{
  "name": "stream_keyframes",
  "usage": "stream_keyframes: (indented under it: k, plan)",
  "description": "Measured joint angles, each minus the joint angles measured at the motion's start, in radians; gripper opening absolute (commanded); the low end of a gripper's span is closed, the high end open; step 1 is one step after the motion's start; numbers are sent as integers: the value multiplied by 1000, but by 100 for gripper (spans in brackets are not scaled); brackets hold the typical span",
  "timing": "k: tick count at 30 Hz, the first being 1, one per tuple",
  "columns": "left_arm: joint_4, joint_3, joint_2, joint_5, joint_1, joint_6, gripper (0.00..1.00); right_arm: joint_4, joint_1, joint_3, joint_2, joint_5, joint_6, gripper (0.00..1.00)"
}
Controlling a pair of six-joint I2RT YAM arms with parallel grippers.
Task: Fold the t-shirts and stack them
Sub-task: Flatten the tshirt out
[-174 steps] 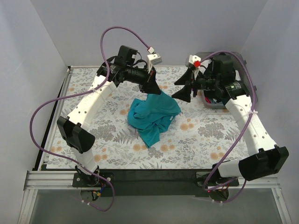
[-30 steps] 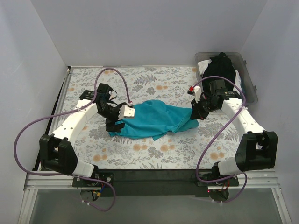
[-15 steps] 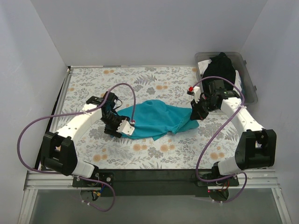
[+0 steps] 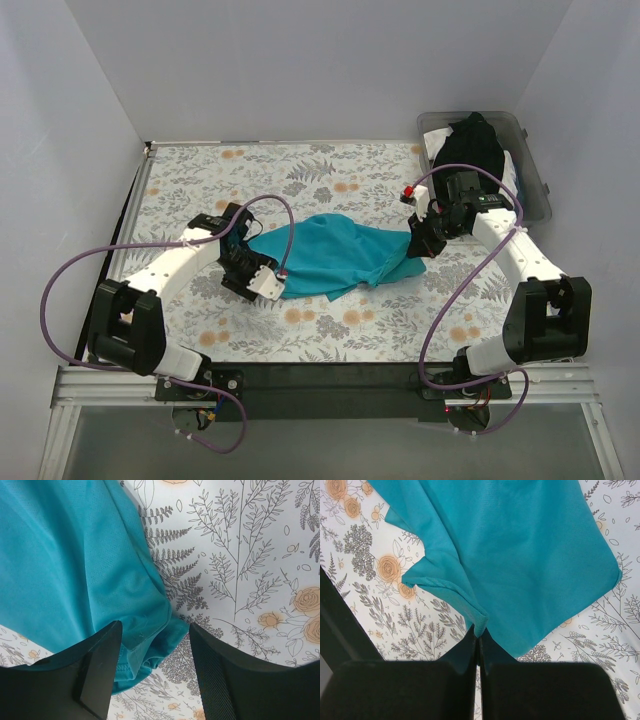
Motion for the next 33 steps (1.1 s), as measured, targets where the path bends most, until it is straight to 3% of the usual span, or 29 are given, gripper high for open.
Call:
stream_keyframes:
  k: [5, 15, 24, 27, 33]
  plan:
    - [20, -24, 0, -16, 0, 19, 43, 0, 0, 0, 2, 0, 0, 1]
    - [82, -33, 2, -58, 1, 22, 42, 0, 0, 0, 14, 0, 0, 1]
    - [99, -32, 21, -84, 28, 45, 33, 0, 0, 0, 14, 1, 0, 1]
    - [99, -32, 32, -90, 35, 50, 26, 0, 0, 0, 15, 1, 0, 1]
    - [95, -32, 35, -97, 45, 46, 3, 0, 0, 0, 16, 3, 0, 1]
